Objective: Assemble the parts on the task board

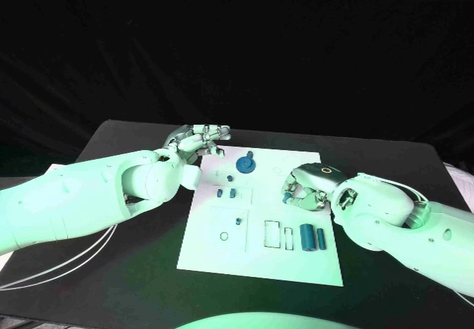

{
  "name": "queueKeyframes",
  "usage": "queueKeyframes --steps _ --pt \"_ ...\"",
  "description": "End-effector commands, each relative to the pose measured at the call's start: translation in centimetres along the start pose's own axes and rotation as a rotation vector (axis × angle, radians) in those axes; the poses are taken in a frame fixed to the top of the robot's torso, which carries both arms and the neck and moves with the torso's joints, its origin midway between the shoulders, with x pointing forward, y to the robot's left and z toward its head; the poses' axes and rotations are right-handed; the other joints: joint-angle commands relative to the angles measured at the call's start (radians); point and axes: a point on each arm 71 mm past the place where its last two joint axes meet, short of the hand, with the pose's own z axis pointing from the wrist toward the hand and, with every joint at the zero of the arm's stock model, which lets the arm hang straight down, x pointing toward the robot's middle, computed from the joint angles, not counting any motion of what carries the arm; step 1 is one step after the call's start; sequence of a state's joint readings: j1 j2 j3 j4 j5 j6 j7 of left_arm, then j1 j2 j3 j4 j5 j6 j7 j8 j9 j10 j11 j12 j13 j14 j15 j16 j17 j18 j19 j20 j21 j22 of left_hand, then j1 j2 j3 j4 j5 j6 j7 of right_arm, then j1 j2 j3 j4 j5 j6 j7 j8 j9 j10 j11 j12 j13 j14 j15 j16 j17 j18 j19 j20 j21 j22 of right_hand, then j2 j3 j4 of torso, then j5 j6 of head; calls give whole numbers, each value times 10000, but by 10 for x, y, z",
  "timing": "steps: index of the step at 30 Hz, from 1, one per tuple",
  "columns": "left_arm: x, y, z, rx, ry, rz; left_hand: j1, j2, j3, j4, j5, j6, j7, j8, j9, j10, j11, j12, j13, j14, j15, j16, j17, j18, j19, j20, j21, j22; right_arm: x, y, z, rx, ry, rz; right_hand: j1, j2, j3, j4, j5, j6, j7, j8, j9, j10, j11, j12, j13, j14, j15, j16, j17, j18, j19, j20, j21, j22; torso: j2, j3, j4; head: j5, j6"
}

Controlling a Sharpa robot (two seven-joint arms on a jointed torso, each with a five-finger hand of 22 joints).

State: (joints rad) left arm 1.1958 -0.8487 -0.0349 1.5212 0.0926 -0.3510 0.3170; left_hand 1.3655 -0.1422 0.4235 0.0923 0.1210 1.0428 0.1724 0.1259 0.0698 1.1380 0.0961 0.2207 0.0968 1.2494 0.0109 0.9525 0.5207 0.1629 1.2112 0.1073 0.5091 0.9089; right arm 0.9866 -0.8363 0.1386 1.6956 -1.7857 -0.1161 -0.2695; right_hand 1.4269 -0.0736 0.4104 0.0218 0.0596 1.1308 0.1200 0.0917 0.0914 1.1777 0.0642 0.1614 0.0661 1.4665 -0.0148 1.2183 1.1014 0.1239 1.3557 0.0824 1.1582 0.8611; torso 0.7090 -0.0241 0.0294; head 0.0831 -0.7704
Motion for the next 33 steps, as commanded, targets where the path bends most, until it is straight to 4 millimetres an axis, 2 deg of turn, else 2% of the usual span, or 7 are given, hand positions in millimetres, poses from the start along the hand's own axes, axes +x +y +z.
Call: queueKeyframes --steps 1,14,18,22,26,31,33 --pt "1 -1 0 45 178 33 40 74 -30 -5 -24 -74 -2 65 -10 -60 9 34 10 -55 18 -21 -14 192 40 61 -63 -14 2 1 0 -12 -236 -160 154 103 89 -26 -30 108 12 87 36 147 -54 3 33 328 -84 70 14 6 89 -6 52 29 -7 2 1 -6 -5" --pt "-2 -1 0 63 108 62 44 72 -39 -7 -24 -87 3 65 -11 -76 13 38 9 -60 21 -21 -18 191 41 62 -71 -19 -20 16 -19 -448 -1671 1059 -97 27 162 41 138 256 19 130 96 342 -72 -111 46 335 -126 150 83 -11 151 -53 150 156 -14 1 -21 -25 52" --pt "-2 -1 0 65 114 60 44 72 -39 -7 -24 -87 3 65 -11 -76 13 38 9 -60 21 -21 -18 191 41 62 -71 -19 -26 29 -25 -825 -1870 1179 -111 20 163 45 147 261 22 131 99 348 -72 -121 45 337 -127 160 94 -14 158 -56 163 176 -10 -1 -8 -20 52" --pt "-1 -1 1 67 138 53 44 72 -39 -7 -24 -87 3 65 -11 -76 13 38 9 -60 21 -21 -18 191 41 62 -71 -19 -29 51 -25 -1458 -1904 1322 -117 16 164 46 154 264 23 131 100 352 -72 -125 45 337 -128 159 91 -13 156 -57 159 167 -23 -4 20 -13 45" --pt "2 0 1 66 203 34 44 72 -39 -7 -24 -87 3 65 -11 -76 13 38 9 -60 21 -21 -18 191 41 62 -71 -19 -22 74 -22 -2103 -1849 1461 -121 14 165 47 160 265 23 131 101 353 -72 -129 45 335 -128 151 79 -11 154 -58 155 159 -25 -20 67 -22 46" --pt "3 0 2 59 242 23 44 72 -39 -7 -24 -87 3 65 -11 -76 13 38 9 -60 21 -21 -18 191 41 62 -71 -19 -6 99 -15 -2728 -1541 1736 -126 13 167 49 168 264 26 129 102 353 -71 -136 44 335 -128 150 77 -9 151 -59 148 147 -35 -23 62 13 8" --pt "5 0 3 57 280 13 44 72 -39 -7 -24 -87 3 65 -11 -76 13 38 9 -60 21 -21 -18 191 41 62 -71 -19 2 108 -12 -2916 -1325 1854 -128 13 172 48 177 262 28 126 102 353 -70 -143 43 333 -128 142 65 -9 151 -61 150 148 -37 -38 83 -8 17"
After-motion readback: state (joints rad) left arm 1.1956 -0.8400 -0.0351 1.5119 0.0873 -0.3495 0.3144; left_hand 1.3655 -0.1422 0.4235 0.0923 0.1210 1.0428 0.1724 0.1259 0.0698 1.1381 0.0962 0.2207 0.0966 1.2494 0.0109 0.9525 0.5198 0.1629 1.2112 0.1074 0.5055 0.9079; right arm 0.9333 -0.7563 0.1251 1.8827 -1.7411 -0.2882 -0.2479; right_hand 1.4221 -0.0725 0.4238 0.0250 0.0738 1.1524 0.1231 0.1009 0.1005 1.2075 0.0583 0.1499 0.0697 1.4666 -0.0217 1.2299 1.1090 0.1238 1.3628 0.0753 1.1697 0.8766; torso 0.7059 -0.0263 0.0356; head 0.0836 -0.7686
